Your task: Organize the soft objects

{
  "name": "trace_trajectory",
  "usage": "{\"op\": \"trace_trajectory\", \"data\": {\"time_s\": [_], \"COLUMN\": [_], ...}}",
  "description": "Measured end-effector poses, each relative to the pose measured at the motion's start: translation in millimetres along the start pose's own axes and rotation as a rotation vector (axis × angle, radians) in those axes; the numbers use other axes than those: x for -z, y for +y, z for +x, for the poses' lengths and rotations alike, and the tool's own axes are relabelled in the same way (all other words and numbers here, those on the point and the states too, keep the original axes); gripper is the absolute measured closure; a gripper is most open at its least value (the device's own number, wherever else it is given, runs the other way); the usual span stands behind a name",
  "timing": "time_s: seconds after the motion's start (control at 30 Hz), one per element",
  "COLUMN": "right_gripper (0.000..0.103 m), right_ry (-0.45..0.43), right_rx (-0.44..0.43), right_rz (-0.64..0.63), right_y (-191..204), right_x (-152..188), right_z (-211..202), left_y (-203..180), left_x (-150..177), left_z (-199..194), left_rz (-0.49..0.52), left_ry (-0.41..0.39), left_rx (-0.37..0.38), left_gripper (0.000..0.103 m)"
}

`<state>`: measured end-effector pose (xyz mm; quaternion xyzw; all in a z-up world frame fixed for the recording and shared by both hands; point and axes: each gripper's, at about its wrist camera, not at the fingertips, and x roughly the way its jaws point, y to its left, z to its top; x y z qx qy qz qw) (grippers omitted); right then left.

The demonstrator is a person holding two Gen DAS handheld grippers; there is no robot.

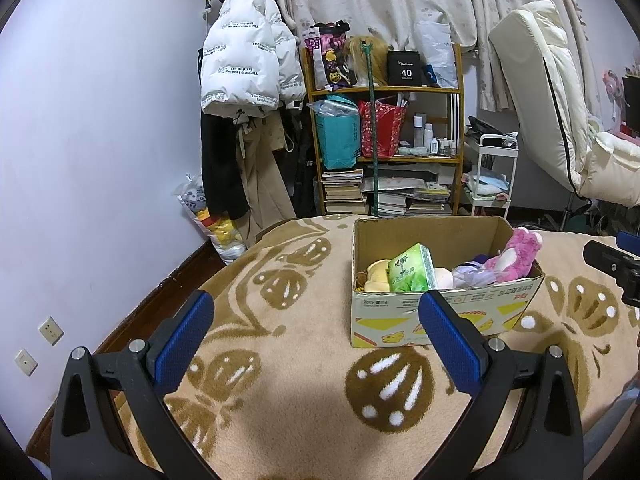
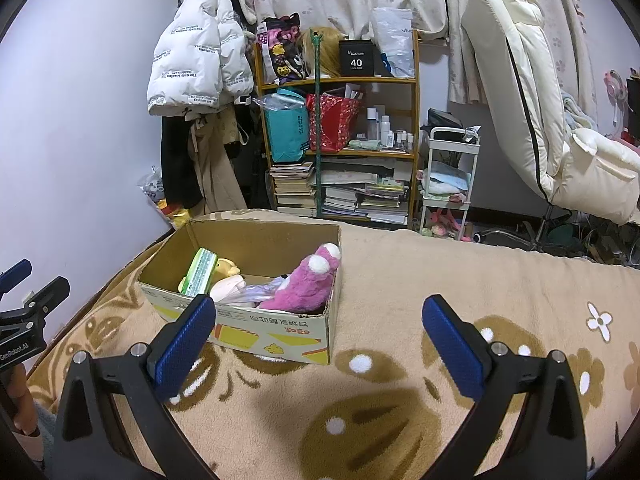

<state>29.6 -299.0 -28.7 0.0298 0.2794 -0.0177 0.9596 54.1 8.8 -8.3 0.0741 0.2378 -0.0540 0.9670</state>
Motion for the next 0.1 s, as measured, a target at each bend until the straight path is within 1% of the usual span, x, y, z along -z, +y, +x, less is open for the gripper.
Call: {"op": "trace_trajectory", "data": {"time_s": [0.1], "right_gripper": [0.0], "right_ry": [-0.001], "right_rx": [0.0], "right_rz": [-0.001], "right_y": [-0.7], "right_x": [-0.2], "right_z": [0.0], "left_y": [0.6], "left_x": [-0.6], "left_z": [0.5], "left_rz": [0.001], "left_ry": [0.001], "left_rx": [0.001], "left_gripper": [0.002]}}
